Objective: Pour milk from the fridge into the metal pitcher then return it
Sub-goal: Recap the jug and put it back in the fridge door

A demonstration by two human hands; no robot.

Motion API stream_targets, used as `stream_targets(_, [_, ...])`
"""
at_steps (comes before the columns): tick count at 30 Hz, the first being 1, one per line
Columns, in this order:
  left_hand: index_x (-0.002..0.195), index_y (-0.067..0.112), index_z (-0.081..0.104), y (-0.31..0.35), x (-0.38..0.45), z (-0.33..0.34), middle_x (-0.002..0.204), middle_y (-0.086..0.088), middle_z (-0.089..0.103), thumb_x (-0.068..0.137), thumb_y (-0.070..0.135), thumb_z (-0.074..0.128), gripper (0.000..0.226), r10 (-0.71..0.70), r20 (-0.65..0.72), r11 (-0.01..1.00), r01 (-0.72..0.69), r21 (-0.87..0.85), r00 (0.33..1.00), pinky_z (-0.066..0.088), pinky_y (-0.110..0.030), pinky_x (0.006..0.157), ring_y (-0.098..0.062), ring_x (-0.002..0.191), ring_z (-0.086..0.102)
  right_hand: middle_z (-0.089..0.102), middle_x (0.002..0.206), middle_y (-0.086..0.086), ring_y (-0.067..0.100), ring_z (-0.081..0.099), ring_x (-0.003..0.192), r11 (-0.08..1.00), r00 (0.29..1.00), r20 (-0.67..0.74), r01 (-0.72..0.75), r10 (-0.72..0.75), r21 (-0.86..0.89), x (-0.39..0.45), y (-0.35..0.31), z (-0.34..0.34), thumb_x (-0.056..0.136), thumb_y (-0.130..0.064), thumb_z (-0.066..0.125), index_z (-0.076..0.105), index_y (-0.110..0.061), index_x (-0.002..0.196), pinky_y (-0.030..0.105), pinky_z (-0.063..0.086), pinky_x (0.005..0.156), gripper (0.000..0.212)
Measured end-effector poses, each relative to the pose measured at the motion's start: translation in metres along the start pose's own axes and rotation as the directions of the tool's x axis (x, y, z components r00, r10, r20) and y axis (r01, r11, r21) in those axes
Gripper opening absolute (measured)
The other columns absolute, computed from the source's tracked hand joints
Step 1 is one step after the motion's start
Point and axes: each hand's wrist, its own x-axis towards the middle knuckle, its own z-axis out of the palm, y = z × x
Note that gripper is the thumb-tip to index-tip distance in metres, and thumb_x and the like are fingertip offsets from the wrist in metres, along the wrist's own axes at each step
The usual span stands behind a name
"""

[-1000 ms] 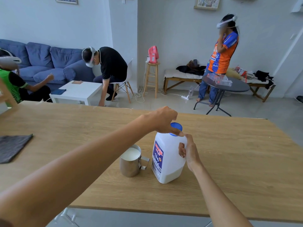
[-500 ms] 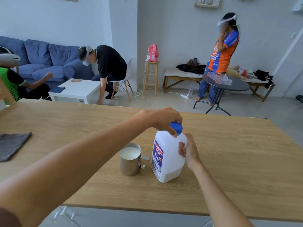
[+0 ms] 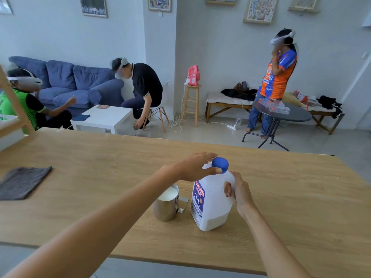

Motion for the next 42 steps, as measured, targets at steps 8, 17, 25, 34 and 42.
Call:
stream_targets(8, [0.110, 0.024, 0.062, -0.030, -0.042, 0.082, 0.113, 0.002, 0.066, 0.101, 0.040, 0.034, 0.033, -0.393, -0.104, 0.624, 0.182, -0.760, 0.914, 0.046, -0.029, 0.093, -0.012, 0.106, 0.060, 0.033, 0.048, -0.002, 0.014, 0.027, 0.045, 0.993, 0.996, -0.060, -0.060, 0.066, 0.102, -0.011, -0.006, 0.004, 0.077, -0.042, 0.057, 0.037, -0.019, 0.053, 0.031, 0.021, 0.052, 0.039])
stream_targets(17, [0.119, 0.013, 0.058, -0.048, -0.077, 0.165, 0.098, -0.004, 0.060, 0.100, 0.044, 0.034, 0.044, -0.540, 0.443, -0.062, 0.490, -0.869, 0.716, 0.046, -0.031, 0.088, -0.018, 0.091, 0.057, 0.026, 0.052, 0.003, 0.015, 0.022, 0.047, 0.997, 0.994, -0.086, -0.063, 0.067, 0.052, -0.043, -0.013, 0.001, 0.075, -0.043, 0.059, 0.029, -0.018, 0.057, 0.031, 0.019, 0.054, 0.043])
stream_targets(25, [0.108, 0.006, 0.060, -0.056, -0.105, 0.163, 0.102, -0.011, 0.069, 0.098, 0.047, 0.039, 0.047, -0.431, 0.484, -0.260, 0.410, -0.875, 0.761, 0.051, -0.036, 0.095, -0.023, 0.094, 0.067, 0.028, 0.040, -0.006, 0.009, 0.022, 0.039, 0.992, 0.997, 0.071, -0.019, 0.011, 0.123, -0.083, -0.059, 0.012, 0.089, -0.029, 0.051, 0.037, -0.018, 0.058, 0.029, 0.016, 0.053, 0.036])
stream_targets(34, [0.098, 0.006, 0.065, -0.071, -0.193, 0.140, 0.093, -0.008, 0.071, 0.094, 0.039, 0.049, 0.037, -0.565, 0.368, -0.307, 0.225, -0.925, 0.739, 0.049, -0.043, 0.097, -0.023, 0.084, 0.069, 0.028, 0.050, 0.001, 0.014, 0.023, 0.048, 0.997, 0.898, 0.437, 0.016, -0.047, 0.075, -0.105, -0.064, 0.073, 0.092, -0.023, 0.049, 0.045, -0.014, 0.065, 0.031, 0.019, 0.056, 0.029])
stream_targets(42, [0.070, 0.010, 0.071, -0.073, -0.337, 0.130, 0.079, -0.008, 0.072, 0.090, 0.040, 0.053, 0.040, -0.830, 0.245, -0.325, -0.076, -0.943, 0.501, 0.052, -0.043, 0.088, -0.022, 0.071, 0.069, 0.033, 0.051, 0.007, 0.024, 0.029, 0.058, 0.990, 0.566, 0.821, 0.144, -0.077, -0.007, -0.166, -0.052, 0.184, 0.083, -0.036, 0.051, 0.041, -0.013, 0.052, 0.036, 0.024, 0.062, 0.041])
